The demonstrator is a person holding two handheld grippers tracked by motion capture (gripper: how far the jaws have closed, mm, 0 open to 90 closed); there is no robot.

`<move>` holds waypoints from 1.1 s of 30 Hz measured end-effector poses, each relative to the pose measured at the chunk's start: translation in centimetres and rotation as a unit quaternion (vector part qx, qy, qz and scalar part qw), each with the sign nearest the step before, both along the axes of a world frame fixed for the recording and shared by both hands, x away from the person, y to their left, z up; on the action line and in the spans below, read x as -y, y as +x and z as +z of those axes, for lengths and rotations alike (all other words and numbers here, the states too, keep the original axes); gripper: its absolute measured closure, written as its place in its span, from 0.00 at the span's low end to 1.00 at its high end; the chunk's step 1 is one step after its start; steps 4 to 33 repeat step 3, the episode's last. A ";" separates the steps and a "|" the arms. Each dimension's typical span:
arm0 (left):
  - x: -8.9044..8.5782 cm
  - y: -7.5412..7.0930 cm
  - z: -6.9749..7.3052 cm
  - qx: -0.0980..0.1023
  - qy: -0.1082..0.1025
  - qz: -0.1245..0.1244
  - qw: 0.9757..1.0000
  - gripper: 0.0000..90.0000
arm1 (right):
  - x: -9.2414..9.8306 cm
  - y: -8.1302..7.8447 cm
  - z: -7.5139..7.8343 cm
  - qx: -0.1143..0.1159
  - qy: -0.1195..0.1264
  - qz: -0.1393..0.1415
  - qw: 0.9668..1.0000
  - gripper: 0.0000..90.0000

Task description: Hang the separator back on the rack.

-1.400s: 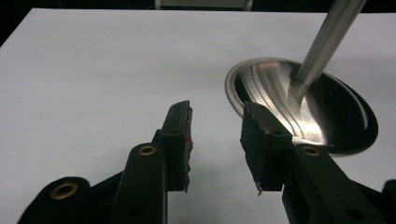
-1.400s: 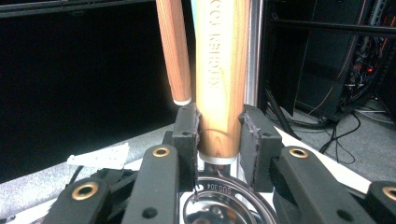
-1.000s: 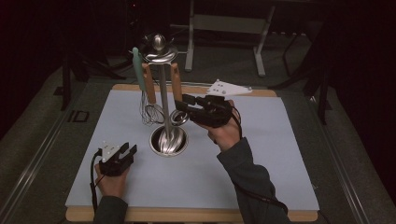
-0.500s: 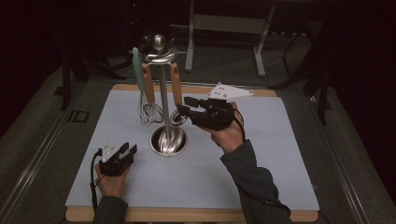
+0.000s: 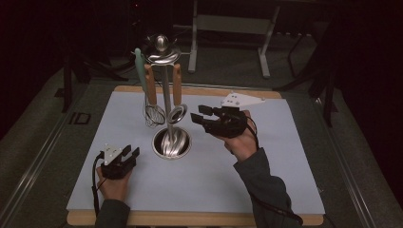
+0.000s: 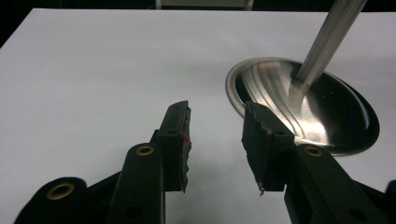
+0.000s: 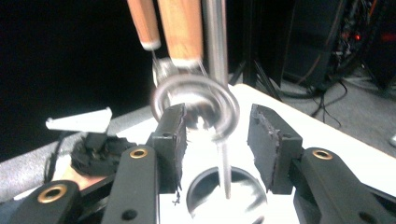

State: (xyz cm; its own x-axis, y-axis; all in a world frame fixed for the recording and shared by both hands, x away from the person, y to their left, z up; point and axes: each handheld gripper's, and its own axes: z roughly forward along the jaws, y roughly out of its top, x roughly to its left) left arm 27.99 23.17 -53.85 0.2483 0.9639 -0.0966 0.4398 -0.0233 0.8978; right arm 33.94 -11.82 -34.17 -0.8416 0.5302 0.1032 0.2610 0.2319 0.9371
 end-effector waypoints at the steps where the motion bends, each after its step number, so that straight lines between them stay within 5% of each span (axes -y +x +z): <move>1: 0.0 0.0 0.0 0.000 0.000 0.000 1.000 0.68 | 0.3 0.0 -0.3 -0.003 -0.005 -0.004 1.000 0.62; 3: 0.0 0.0 0.0 0.001 -0.001 0.003 1.000 0.68 | 1.0 0.1 -1.2 -0.009 -0.016 -0.011 1.000 0.61; 33: 0.0 0.0 0.0 0.001 -0.001 0.003 1.000 0.68 | 1.0 0.1 -1.2 -0.009 -0.016 -0.011 1.000 0.61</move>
